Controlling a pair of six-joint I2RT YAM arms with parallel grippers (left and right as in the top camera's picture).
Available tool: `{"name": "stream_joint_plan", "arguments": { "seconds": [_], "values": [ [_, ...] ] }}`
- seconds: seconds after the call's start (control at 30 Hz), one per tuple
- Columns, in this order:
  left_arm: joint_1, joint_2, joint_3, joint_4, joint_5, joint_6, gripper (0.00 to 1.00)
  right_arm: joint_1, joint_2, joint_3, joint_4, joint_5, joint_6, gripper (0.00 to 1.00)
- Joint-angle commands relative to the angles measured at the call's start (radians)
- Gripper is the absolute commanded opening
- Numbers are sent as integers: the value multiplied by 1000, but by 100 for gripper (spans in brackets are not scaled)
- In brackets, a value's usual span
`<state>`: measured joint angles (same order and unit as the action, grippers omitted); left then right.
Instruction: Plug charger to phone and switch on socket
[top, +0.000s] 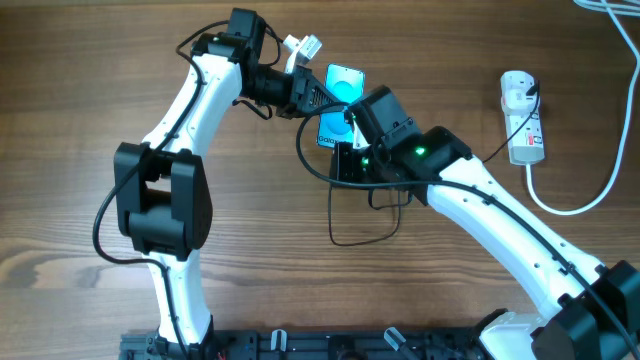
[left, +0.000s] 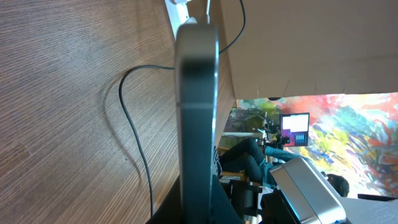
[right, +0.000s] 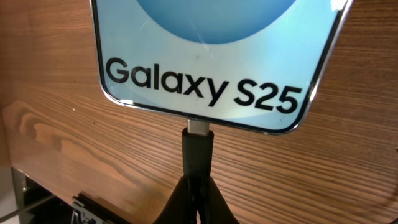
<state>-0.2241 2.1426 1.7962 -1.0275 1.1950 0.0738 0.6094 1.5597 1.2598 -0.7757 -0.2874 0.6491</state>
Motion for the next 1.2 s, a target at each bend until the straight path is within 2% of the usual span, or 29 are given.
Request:
{"name": "stream_joint_plan", "arguments": {
  "seconds": [0.0,1.17],
  "values": [
    [-10,-43,3,3,50,16,4,-7,14,23,5,26,-21,5],
    [-10,-43,3,-8,53,16,4,-7,14,23,14,3,-37,4]
  ]
}}
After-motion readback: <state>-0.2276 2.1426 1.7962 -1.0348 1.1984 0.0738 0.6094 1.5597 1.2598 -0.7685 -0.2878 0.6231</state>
